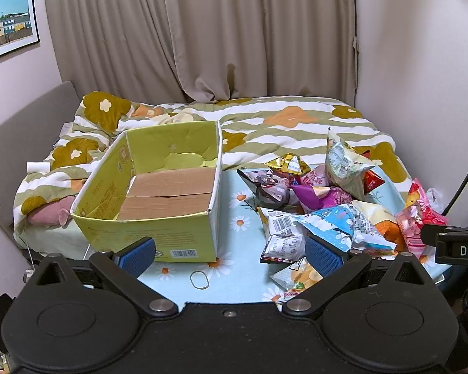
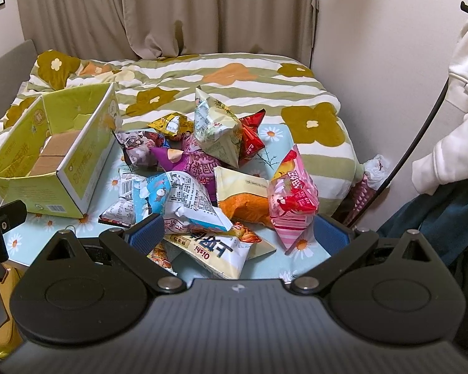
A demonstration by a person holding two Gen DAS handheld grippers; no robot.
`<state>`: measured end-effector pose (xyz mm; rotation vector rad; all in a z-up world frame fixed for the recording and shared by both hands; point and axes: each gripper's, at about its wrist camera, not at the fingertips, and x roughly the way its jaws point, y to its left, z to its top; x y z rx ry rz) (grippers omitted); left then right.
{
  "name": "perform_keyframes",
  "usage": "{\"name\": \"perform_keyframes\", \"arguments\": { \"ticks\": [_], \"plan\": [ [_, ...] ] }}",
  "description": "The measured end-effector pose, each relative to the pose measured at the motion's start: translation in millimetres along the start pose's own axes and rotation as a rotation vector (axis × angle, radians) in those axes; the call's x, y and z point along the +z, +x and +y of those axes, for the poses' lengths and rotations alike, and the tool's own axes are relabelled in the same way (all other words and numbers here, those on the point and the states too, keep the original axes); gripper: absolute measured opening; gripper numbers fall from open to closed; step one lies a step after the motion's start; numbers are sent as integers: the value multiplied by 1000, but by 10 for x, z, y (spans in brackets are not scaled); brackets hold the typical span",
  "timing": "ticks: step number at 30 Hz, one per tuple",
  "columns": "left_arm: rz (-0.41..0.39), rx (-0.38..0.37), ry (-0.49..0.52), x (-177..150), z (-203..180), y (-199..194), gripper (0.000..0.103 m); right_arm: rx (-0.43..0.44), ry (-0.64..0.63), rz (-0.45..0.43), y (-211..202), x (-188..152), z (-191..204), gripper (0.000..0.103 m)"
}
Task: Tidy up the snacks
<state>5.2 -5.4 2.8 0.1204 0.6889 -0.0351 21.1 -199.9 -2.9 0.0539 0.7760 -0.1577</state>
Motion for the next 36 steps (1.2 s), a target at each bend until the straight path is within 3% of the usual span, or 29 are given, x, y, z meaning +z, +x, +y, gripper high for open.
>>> {"name": "perform_keyframes", "arguments": {
  "ticks": [36],
  "plan": [
    [13,-7,-15,6,-41,11,103,8,2,2,-10,5,-28,103]
  ]
}}
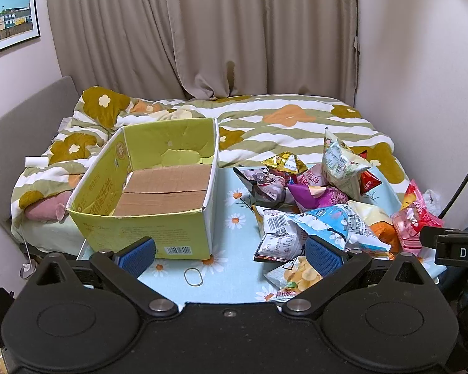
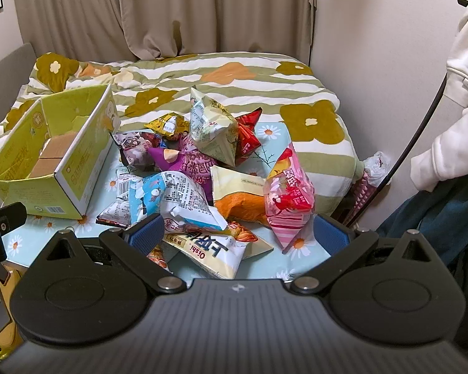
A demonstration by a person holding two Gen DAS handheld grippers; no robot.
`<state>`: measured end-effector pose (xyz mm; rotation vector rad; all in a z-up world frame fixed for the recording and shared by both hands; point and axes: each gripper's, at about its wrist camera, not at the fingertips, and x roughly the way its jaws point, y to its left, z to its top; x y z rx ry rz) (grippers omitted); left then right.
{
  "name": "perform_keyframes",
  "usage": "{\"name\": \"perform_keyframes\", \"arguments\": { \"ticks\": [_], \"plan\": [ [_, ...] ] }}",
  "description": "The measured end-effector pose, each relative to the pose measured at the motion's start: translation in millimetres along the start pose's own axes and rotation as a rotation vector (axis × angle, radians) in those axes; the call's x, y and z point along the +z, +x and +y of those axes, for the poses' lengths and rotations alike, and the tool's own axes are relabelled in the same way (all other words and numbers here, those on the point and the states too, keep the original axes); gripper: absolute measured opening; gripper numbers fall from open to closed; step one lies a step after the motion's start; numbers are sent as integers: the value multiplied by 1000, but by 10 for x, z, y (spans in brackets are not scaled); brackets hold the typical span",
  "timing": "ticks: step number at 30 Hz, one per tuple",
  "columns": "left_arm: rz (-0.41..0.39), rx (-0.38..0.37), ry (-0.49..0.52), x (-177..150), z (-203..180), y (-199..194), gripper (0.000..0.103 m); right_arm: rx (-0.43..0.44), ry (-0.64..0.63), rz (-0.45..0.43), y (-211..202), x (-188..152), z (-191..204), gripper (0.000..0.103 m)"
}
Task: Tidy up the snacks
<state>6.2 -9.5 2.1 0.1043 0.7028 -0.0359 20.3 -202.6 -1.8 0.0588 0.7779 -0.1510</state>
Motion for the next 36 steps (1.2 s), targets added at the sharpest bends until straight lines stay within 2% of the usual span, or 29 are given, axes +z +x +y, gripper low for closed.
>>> {"name": "perform_keyframes", "arguments": {
  "ticks": [7,11,16,23,31,36],
  "plan": [
    [26,-7,-6,75,-19,29,103,8,1,6,-3,5,-4,103],
    [24,-39,-12,146,-9,121,103,51,-5,2,-6,61,-14,103],
    [93,-72,-20,131,28,508,103,123,-35,-10,208,89,38,103],
    [212,-177,-67,87,170,1207,103,175,-118,25,567,58,243,103],
    [327,-264,3,75,85,1881,103,198,-244,84,1046,-32,650,103],
    [369,-323,54,76,-11,2158,103,146,-324,92,1277,-94,807,103]
  ]
}}
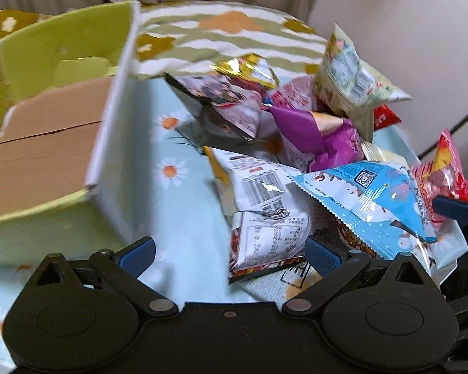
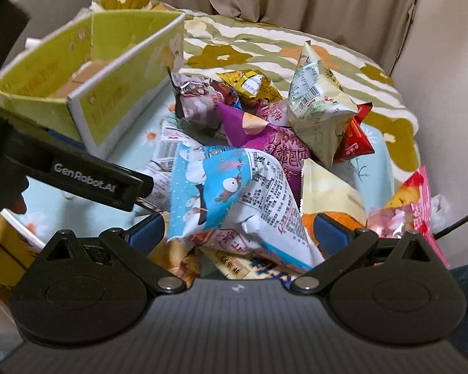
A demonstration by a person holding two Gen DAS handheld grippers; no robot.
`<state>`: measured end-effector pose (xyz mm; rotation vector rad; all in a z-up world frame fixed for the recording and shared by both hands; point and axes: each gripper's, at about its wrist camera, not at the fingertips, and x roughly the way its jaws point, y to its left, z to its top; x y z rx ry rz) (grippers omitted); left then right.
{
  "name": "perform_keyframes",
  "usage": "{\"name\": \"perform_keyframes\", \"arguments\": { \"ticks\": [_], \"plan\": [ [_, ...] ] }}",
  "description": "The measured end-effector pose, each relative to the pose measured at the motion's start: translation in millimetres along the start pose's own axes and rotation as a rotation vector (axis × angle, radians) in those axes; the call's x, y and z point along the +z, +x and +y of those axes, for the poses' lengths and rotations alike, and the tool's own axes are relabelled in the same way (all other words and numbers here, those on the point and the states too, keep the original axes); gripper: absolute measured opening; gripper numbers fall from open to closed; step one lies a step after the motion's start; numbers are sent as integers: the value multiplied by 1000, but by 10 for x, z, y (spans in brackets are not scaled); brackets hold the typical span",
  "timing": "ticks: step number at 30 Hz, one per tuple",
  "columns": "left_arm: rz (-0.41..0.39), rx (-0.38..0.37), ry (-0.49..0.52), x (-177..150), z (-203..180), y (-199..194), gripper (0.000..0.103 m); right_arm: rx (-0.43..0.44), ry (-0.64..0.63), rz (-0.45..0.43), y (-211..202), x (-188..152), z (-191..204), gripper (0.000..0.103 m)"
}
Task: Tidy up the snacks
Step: 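Grasp white chip bag with left tool while right tool grasps blue snowman bag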
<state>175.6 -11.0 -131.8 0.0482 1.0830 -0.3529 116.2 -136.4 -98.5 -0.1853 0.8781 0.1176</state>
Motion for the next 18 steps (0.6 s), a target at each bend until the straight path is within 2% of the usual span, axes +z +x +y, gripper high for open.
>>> {"name": "perform_keyframes", "arguments": {
  "ticks": [5,7,13,18],
  "plan": [
    [27,-51,33,116,-32,203,102,-22,-40,-1,153,2,18,103],
    [39,-86,41,146,-50,273,101,-19,-35,7,214,10,4,103],
    [40,-124,33,152,-59,327,101,-4,-4,6,320,7,-86,103],
    [37,-135,48,186,-101,375,96,12,13,25,384,-17,-178,95]
  ]
}}
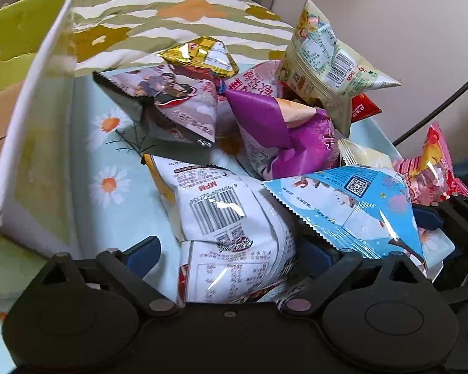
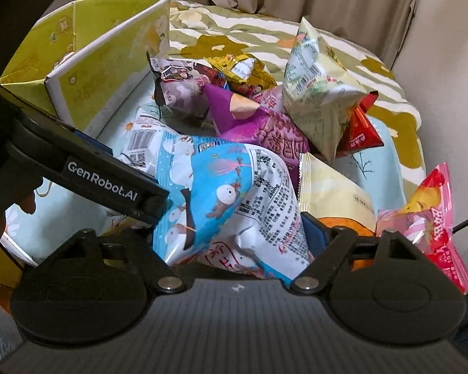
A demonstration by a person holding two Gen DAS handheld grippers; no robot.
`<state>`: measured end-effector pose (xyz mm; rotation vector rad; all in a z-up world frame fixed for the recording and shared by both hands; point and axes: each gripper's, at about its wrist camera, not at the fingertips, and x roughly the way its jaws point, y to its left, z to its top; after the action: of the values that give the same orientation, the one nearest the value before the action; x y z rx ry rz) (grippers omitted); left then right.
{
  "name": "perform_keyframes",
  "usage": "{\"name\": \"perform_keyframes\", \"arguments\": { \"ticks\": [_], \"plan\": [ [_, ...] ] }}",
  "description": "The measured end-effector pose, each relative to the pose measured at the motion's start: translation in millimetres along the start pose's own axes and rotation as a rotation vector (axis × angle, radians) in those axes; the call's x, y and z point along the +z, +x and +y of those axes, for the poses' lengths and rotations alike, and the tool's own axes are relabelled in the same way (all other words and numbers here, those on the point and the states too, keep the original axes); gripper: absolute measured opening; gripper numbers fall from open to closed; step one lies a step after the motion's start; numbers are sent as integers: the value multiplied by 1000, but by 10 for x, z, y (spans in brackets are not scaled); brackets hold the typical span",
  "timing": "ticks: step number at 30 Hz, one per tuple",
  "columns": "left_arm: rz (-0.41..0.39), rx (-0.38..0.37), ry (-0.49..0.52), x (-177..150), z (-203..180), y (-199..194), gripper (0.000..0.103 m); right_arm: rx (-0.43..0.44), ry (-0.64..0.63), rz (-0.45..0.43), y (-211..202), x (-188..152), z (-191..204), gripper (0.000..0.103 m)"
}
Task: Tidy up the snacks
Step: 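Grasp white chip bag with left tool while right tool grasps blue snowman bag, then carry both bags over the cardboard box and release them inside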
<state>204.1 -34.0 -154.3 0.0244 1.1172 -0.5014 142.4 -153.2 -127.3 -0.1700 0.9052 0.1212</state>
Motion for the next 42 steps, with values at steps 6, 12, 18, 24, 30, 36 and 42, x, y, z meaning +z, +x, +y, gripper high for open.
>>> {"name": "perform_keyframes", "arguments": {
  "ticks": [6,12,18,24,30,36,42],
  "plan": [
    [-3,-13,10,9,-17,29,77,10,6,4,36,3,-19,90],
    [-10,14,15,-21,-5,1,67,39,13,-4,46,9,-42,87],
    [-37,45,12,-69,-32,-128,67,73,25,-19,-10,-9,-100,86],
    [-89,95,22,-121,-143,-314,67,108,65,-42,-130,-8,-185,86],
    [-157,149,21,-178,-235,-575,67,134,94,-83,-289,10,-259,86],
    [-254,195,3,-233,-345,-933,66,163,136,-134,-512,112,-345,86],
    [-345,253,-65,-258,-377,-1341,66,198,128,-190,-773,365,-396,86]
  ]
}}
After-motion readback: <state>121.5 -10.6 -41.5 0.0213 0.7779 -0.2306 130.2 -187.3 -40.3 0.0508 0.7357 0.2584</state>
